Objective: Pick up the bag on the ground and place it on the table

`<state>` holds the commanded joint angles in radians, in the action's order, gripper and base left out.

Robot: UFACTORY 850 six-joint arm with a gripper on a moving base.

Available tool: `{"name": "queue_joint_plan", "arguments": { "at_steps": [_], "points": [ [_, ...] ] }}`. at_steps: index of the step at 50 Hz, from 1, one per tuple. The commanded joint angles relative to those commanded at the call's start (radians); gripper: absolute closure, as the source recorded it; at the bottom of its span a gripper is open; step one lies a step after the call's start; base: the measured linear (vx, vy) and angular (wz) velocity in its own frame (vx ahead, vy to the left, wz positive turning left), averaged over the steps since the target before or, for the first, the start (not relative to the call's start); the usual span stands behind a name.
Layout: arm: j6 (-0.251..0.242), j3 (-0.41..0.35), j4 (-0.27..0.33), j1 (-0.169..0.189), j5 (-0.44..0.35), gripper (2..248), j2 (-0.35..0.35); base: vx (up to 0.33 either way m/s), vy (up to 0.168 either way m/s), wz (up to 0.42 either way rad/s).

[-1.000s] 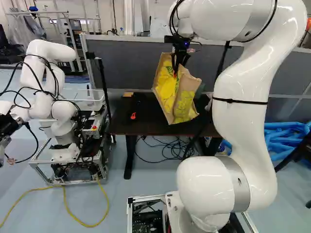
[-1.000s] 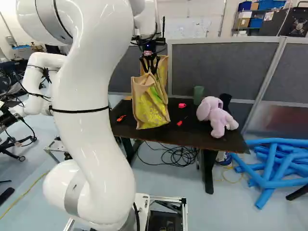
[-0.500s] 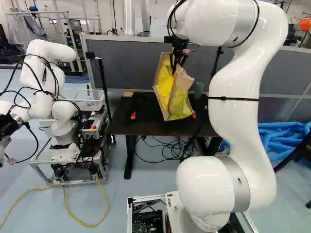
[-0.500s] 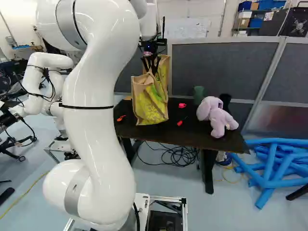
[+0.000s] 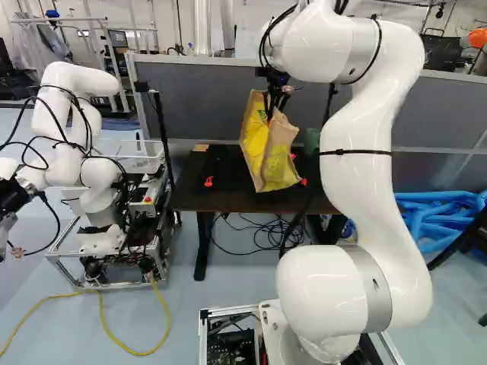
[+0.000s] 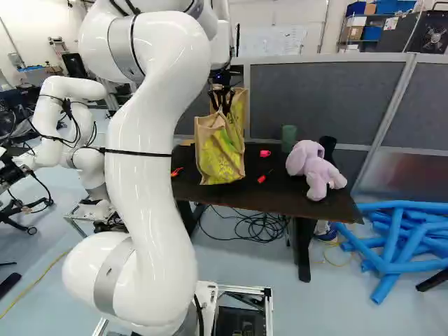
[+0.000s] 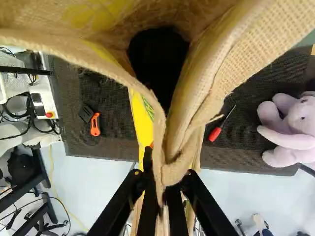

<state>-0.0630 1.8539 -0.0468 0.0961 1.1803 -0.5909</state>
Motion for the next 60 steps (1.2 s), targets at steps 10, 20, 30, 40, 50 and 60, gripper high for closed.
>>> {"name": "queue_joint_plan", "arguments": {
  "at_steps": [10, 20, 30, 40, 50, 60],
  "points": [
    [0.000, 0.012, 0.000, -0.001, -0.006, 228, -0.031, 0.000, 0.000, 0.000],
    [0.000, 0.014, 0.000, -0.001, -0.006, 228, -0.055, 0.000, 0.000, 0.000],
    [0.000, 0.016, 0.000, -0.001, -0.006, 228, -0.079, 0.000, 0.000, 0.000],
    [0.000, 0.018, 0.000, -0.001, -0.006, 228, -0.102, 0.000, 0.000, 0.000],
    [0.000, 0.019, 0.000, -0.001, -0.006, 228, -0.107, 0.000, 0.000, 0.000],
    [0.000, 0.019, 0.000, -0.001, -0.006, 228, -0.107, 0.000, 0.000, 0.000]
  ]
}}
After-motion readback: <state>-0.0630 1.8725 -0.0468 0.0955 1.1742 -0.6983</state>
